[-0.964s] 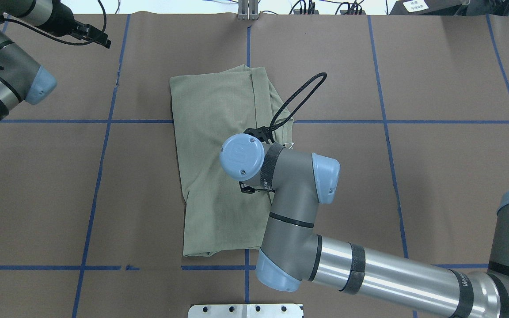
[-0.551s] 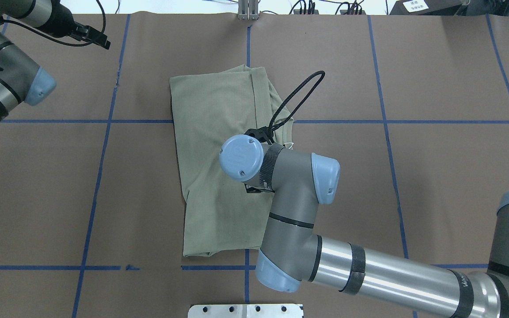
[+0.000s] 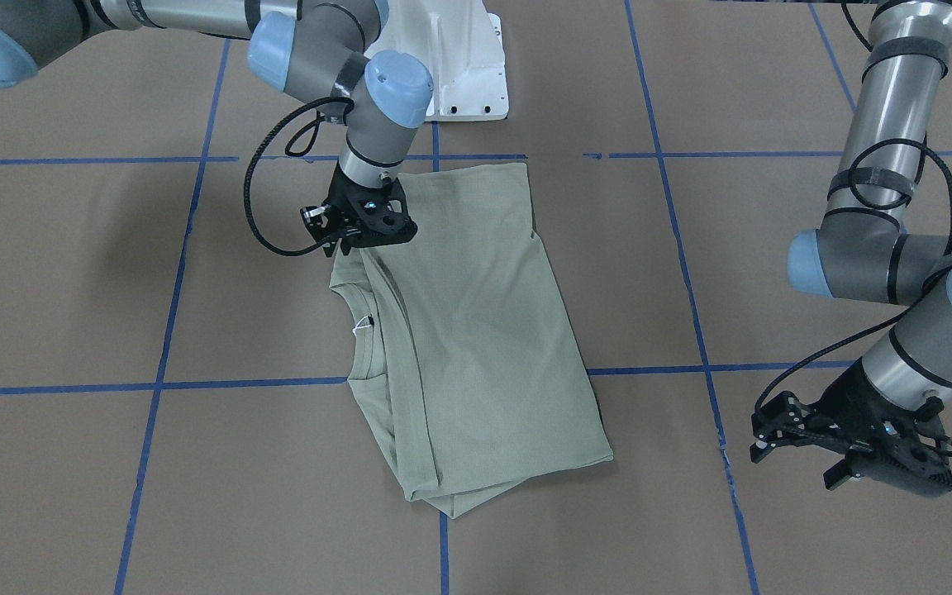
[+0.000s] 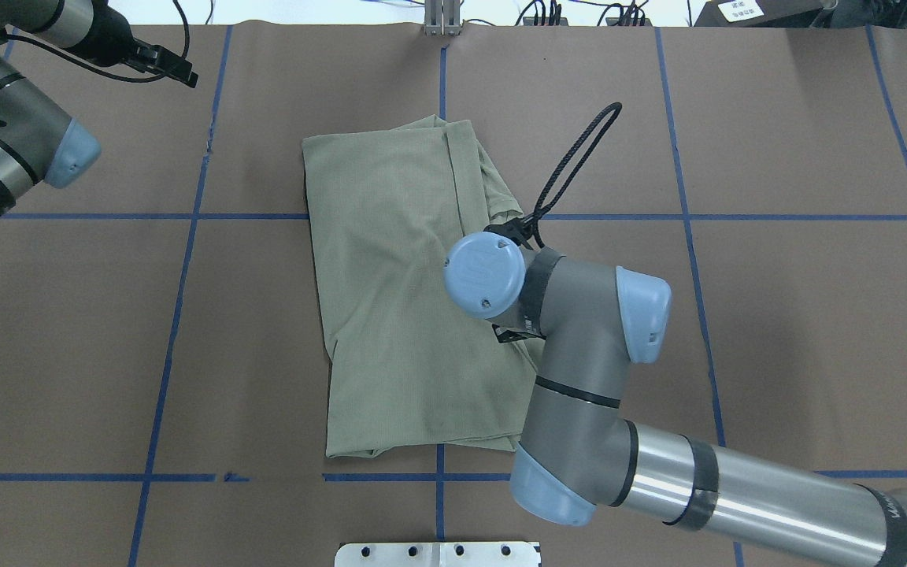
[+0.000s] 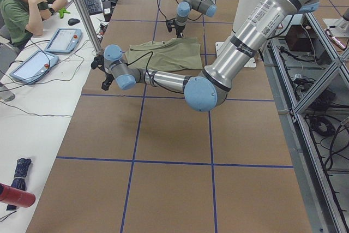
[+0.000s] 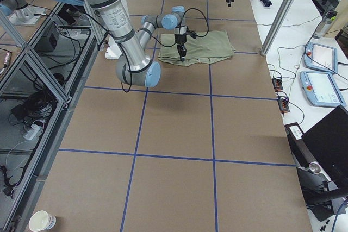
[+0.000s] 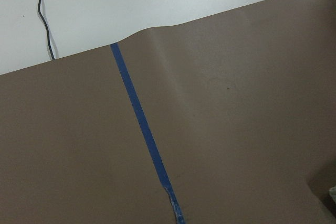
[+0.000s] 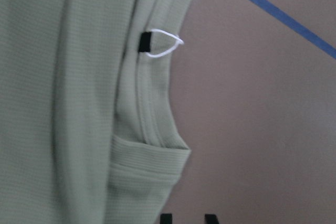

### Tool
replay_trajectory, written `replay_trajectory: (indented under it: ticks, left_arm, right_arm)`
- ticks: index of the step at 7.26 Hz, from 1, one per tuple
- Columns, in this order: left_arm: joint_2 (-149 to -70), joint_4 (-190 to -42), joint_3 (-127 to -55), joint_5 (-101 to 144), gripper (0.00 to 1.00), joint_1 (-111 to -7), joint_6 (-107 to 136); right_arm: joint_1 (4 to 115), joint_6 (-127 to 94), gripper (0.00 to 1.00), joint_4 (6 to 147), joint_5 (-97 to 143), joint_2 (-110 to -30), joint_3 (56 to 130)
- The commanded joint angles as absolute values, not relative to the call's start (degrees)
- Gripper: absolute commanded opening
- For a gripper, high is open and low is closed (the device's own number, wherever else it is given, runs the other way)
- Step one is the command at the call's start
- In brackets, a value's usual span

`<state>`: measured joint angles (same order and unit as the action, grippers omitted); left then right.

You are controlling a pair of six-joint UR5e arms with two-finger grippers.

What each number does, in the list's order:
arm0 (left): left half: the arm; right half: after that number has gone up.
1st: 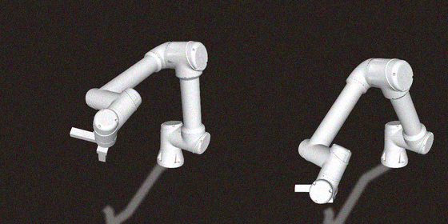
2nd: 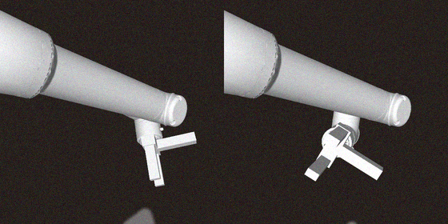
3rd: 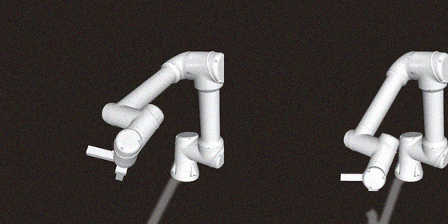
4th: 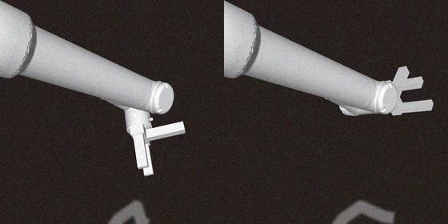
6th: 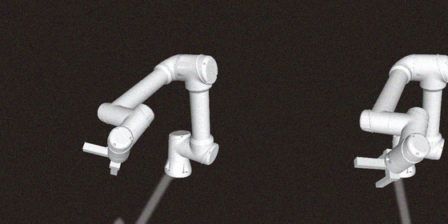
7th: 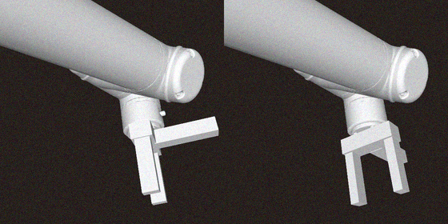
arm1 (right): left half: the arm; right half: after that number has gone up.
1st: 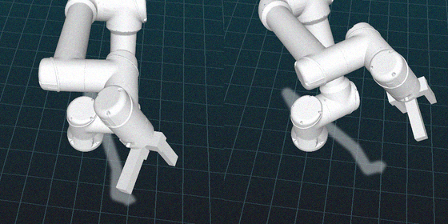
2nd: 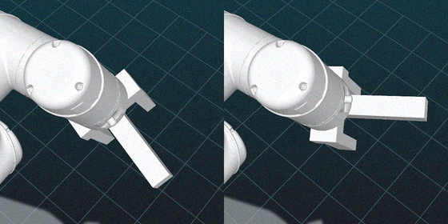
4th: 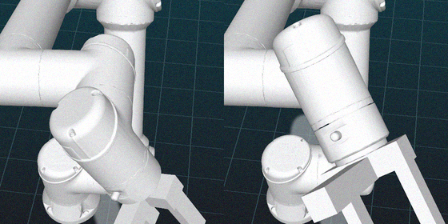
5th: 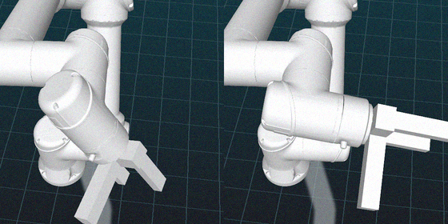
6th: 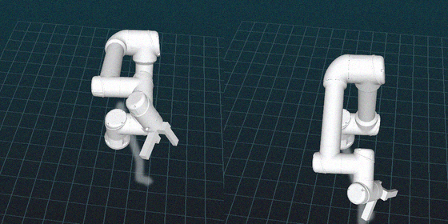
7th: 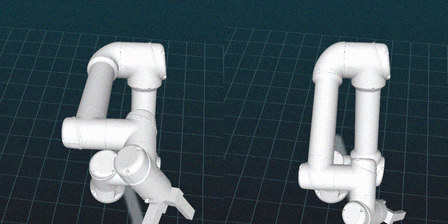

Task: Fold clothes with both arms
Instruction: 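Press and smooth the folded side edge with the right gripper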

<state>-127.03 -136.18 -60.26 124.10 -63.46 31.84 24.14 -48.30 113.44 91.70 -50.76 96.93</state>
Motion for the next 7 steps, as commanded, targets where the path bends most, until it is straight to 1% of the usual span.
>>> replay_trajectory:
  ticks: [1, 2, 3, 4, 5, 6, 7]
  left_arm:
    - [-127.00, -135.97, -60.64, 124.10, 1.00, -63.46, 31.90]
    - [-127.00, -135.97, -60.64, 124.10, 1.00, -63.46, 31.90]
    - [-127.00, -135.97, -60.64, 124.10, 1.00, -63.46, 31.82]
    - [-126.91, -136.05, -60.64, 124.10, 1.00, -63.37, 31.90]
    - [-126.91, -136.14, -60.56, 124.10, 1.00, -63.37, 31.90]
    - [-126.91, -136.14, -60.56, 124.10, 1.00, -63.28, 31.90]
    - [-126.91, -136.14, -60.56, 124.10, 1.00, -63.28, 31.90]
  right_arm:
    - [25.22, -44.67, 0.32, 113.73, 91.23, -55.37, 101.86]
    - [25.22, -44.91, 0.43, 113.12, 91.49, -54.41, 101.60]
    - [25.40, -45.61, 0.47, 110.50, 91.67, -52.58, 101.25]
    - [25.40, -45.79, 0.50, 106.04, 91.84, -51.60, 99.51]
    - [25.40, -47.10, 0.50, 102.34, 92.54, -49.33, 95.32]
    - [25.31, -47.37, 0.50, 101.78, 94.11, -47.39, 92.75]
    - [25.31, -46.68, 0.47, 102.04, 96.92, -47.29, 92.72]
